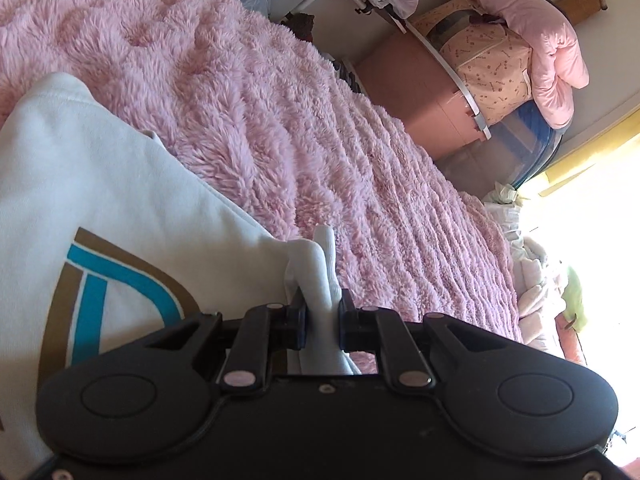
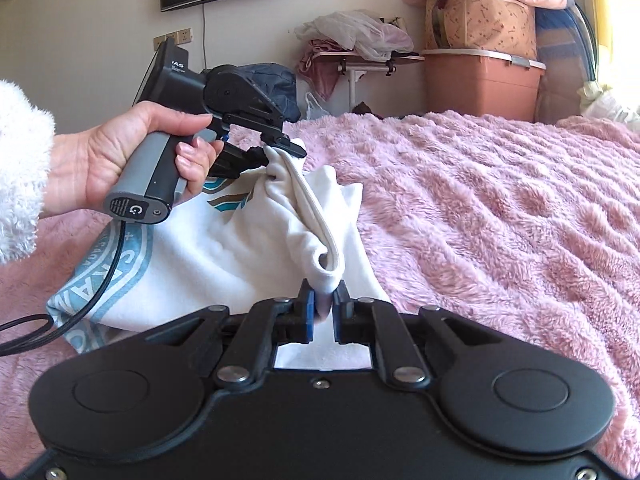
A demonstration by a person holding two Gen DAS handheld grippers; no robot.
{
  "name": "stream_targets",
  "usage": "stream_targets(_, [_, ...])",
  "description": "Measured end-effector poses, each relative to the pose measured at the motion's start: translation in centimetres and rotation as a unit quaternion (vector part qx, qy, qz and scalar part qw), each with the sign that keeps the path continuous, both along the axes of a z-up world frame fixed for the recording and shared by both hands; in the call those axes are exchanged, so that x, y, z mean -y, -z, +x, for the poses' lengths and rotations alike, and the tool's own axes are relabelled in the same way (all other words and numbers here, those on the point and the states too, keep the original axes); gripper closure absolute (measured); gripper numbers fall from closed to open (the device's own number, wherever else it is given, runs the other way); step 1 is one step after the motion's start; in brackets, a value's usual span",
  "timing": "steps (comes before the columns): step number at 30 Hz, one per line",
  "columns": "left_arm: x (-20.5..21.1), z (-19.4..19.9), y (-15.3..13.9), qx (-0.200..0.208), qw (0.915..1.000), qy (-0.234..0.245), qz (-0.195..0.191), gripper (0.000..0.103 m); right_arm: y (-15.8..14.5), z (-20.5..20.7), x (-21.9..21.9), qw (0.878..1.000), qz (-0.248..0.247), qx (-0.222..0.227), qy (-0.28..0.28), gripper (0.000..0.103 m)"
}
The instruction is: Fold small clothes
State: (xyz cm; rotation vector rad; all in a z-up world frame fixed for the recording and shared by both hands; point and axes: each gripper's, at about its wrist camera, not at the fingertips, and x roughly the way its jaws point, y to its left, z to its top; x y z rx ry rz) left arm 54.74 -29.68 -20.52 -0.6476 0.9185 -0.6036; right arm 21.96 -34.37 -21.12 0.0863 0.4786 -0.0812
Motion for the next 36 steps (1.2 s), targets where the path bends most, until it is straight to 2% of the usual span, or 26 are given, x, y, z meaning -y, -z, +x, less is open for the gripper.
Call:
stream_targets(6, [0.8, -0.6, -0.9, 0.023, 0.9997, 0.011, -0.005, 0.092, -0.1, -0.7, 1.4, 0.999, 0.022, 0.003, 0.025, 0.096])
stream_targets(9, [1.8, -1.3, -1.6, 0.048, 0.9985, 0.025, 0.012, 0.092, -0.2, -1.4, 1.4, 0.999, 0.029, -0.002, 0.036, 0.096])
stream_targets(12, [2.7, -1.5, -1.3, 0.044, 0.9985, 0.032, 0.011, 0.092, -0.2, -1.7, 1.6, 0.998, 0.028, -0.008, 0.05, 0.096])
stream_targets(16, [4.3, -1.3, -0.9, 0.049, 0.9966, 0.034, 0.057, 0.092, 0.1, -1.8, 2.1, 0.997, 0.033, -0.025, 0.065, 0.096])
stream_targets(22, [5.8, -1.3, -0.2, 0.06, 0.9934, 0.039, 0.09, 0.091, 1.6, -1.6, 3.2, 0.993, 0.041, -0.057, 0.093, 0.102])
stream_targets(25, [6.7, -1.4, -0.5, 0.064, 0.9896, 0.051, 0.118, 0.079, 1.9, -1.8, 4.3, 0.99, 0.067, -0.071, 0.102, 0.102])
stream_targets(26, [7.0, -1.5, -1.0, 0.064, 0.989, 0.052, 0.123, 0.068, 1.9, -2.1, 4.8, 0.989, 0.071, -0.067, 0.108, 0.101])
stream_targets(27, [7.2, -1.6, -1.6, 0.067, 0.9888, 0.058, 0.121, 0.062, 1.8, -2.3, 5.2, 0.989, 0.075, -0.066, 0.11, 0.1])
stream_targets(30, [7.0, -2.9, -4.0, 0.087, 0.9864, 0.096, 0.101, 0.057, 1.3, -3.3, 6.6, 0.986, 0.11, -0.05, 0.112, 0.098])
stream_targets(32, [5.7, -5.3, -6.0, 0.117, 0.9815, 0.11, 0.103, 0.057, 1.0, -3.8, 7.6, 0.985, 0.133, -0.042, 0.099, 0.098])
stream_targets(34, [3.3, -8.4, -7.6, 0.155, 0.9747, 0.115, 0.112, 0.055, 0.7, -4.2, 8.4, 0.984, 0.158, -0.027, 0.084, 0.084])
stream_targets(36, [0.1, -11.7, -8.3, 0.179, 0.9677, 0.11, 0.14, 0.054, 0.4, -4.2, 9.4, 0.977, 0.198, -0.018, 0.072, 0.047])
